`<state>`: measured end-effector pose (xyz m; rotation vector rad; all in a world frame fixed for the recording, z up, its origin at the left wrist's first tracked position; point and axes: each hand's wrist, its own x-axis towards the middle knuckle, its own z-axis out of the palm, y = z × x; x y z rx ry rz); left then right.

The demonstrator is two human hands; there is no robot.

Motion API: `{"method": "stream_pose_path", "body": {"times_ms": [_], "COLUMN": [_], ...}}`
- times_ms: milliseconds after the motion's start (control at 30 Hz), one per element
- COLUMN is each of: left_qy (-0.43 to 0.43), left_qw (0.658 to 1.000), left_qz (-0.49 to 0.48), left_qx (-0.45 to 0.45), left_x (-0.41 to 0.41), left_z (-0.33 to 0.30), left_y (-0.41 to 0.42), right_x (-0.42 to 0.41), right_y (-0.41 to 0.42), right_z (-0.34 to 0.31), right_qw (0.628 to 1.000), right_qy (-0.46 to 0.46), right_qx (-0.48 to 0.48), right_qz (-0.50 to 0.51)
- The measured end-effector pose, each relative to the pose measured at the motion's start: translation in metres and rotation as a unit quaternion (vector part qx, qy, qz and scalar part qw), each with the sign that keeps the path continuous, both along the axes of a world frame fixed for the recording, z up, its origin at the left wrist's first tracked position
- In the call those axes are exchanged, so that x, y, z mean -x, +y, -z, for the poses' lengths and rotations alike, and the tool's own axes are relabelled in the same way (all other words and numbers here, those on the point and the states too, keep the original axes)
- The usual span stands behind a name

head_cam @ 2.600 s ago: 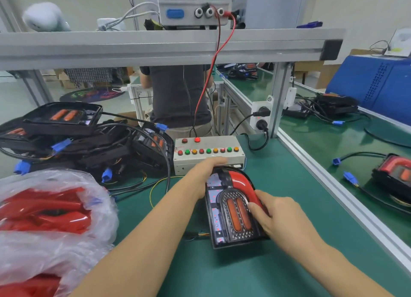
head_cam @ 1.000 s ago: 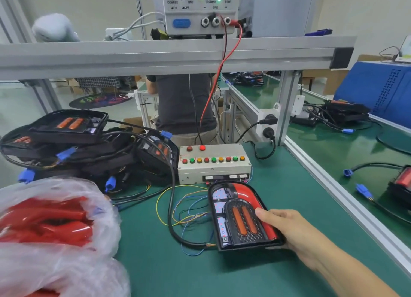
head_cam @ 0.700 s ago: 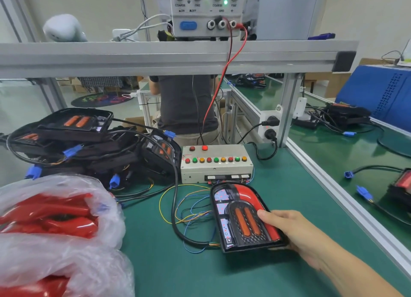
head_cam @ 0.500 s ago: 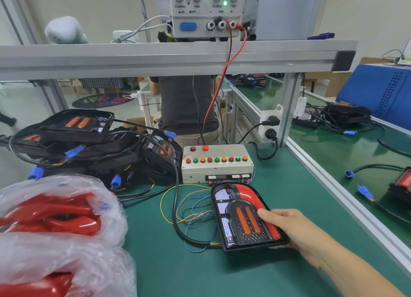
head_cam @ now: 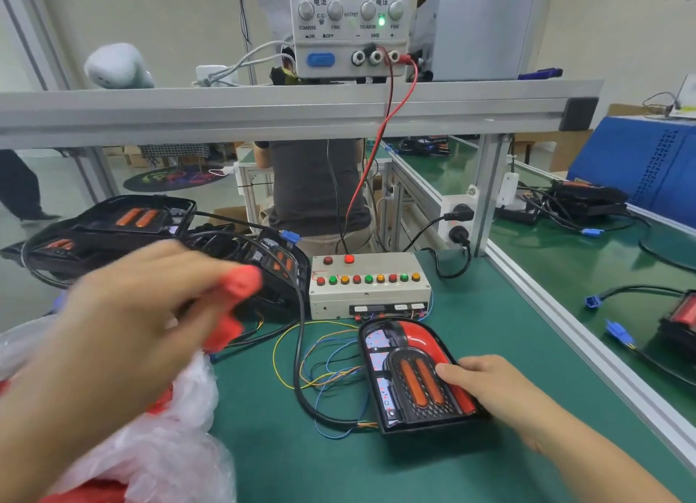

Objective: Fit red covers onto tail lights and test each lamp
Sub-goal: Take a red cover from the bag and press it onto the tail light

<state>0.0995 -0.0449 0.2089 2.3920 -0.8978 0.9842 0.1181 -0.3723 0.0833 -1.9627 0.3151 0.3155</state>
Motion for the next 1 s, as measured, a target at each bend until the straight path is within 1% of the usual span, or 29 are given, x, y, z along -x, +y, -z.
{"method": "stream_pose_path", "body": {"times_ms": [33,100,133,167,200,233,267,333,400,467,533,567,600,633,667,700,733,767,800,833,867,900,933,1000], "left_qy": [-0.020,-0.109,-0.138,-0.157,-0.174,-0.175,-0.181,-0.185,-0.188,-0.175,-0.113,-0.055,0.022,0.106,0.184,0.257,0.333,0.410,0.484,0.547,0.600,0.635,0.650,0.654], "left_qw": [1.000,0.992,0.987,0.983,0.979,0.977,0.975,0.973,0.973,0.974,0.979,0.984,0.986,0.983,0.971,0.950,0.922,0.888,0.849,0.809,0.767,0.729,0.706,0.698], "left_qz": [-0.004,0.012,0.024,0.043,0.063,0.075,0.085,0.113,0.120,0.124,0.147,0.161,0.165,0.142,0.093,0.022,-0.054,-0.113,-0.141,-0.139,-0.122,-0.110,-0.109,-0.117], "left_qx": [-0.013,-0.065,-0.078,-0.084,-0.089,-0.095,-0.094,-0.079,-0.061,-0.072,-0.083,-0.060,-0.015,0.048,0.123,0.176,0.188,0.176,0.160,0.164,0.193,0.233,0.259,0.267], "left_x": [-0.007,-0.024,-0.031,-0.039,-0.045,-0.049,-0.055,-0.061,-0.064,-0.070,-0.072,-0.073,-0.076,-0.078,-0.083,-0.091,-0.098,-0.104,-0.108,-0.112,-0.114,-0.116,-0.118,-0.122], "left_z": [-0.002,0.010,0.018,0.027,0.036,0.044,0.054,0.068,0.075,0.080,0.083,0.084,0.084,0.084,0.085,0.086,0.087,0.088,0.092,0.097,0.100,0.103,0.104,0.106], "left_y": [-0.017,-0.055,-0.076,-0.088,-0.100,-0.108,-0.115,-0.131,-0.143,-0.146,-0.144,-0.142,-0.139,-0.136,-0.133,-0.130,-0.127,-0.126,-0.127,-0.129,-0.132,-0.136,-0.138,-0.143], "right_x": [-0.001,0.001,0.003,0.004,0.007,0.011,0.014,0.019,0.021,0.020,0.020,0.020,0.018,0.016,0.015,0.014,0.014,0.014,0.015,0.016,0.018,0.020,0.024,0.033], "right_y": [0.000,0.002,0.005,0.007,0.012,0.019,0.026,0.037,0.045,0.045,0.041,0.038,0.034,0.030,0.026,0.023,0.021,0.020,0.019,0.019,0.020,0.020,0.021,0.023], "right_z": [0.000,-0.006,-0.013,-0.019,-0.027,-0.035,-0.041,-0.047,-0.052,-0.054,-0.051,-0.049,-0.045,-0.041,-0.038,-0.035,-0.032,-0.030,-0.027,-0.025,-0.024,-0.023,-0.023,-0.020], "right_qw": [0.998,0.976,0.966,0.966,0.969,0.969,0.965,0.951,0.944,0.947,0.954,0.957,0.961,0.963,0.964,0.964,0.966,0.968,0.971,0.973,0.971,0.965,0.955,0.926], "right_qy": [-0.029,-0.096,-0.143,-0.197,-0.232,-0.239,-0.235,-0.234,-0.241,-0.228,-0.211,-0.211,-0.215,-0.218,-0.219,-0.215,-0.210,-0.207,-0.206,-0.211,-0.223,-0.243,-0.262,-0.286], "right_qx": [0.055,0.192,0.207,0.153,0.050,-0.048,-0.119,-0.190,-0.218,-0.221,-0.210,-0.196,-0.177,-0.156,-0.141,-0.132,-0.122,-0.106,-0.079,-0.041,0.007,0.059,0.117,0.243], "right_qz": [0.000,0.025,0.052,0.070,0.066,0.032,-0.011,-0.067,-0.060,-0.043,-0.029,-0.012,0.013,0.038,0.060,0.078,0.087,0.090,0.089,0.087,0.084,0.080,0.071,0.034]}}
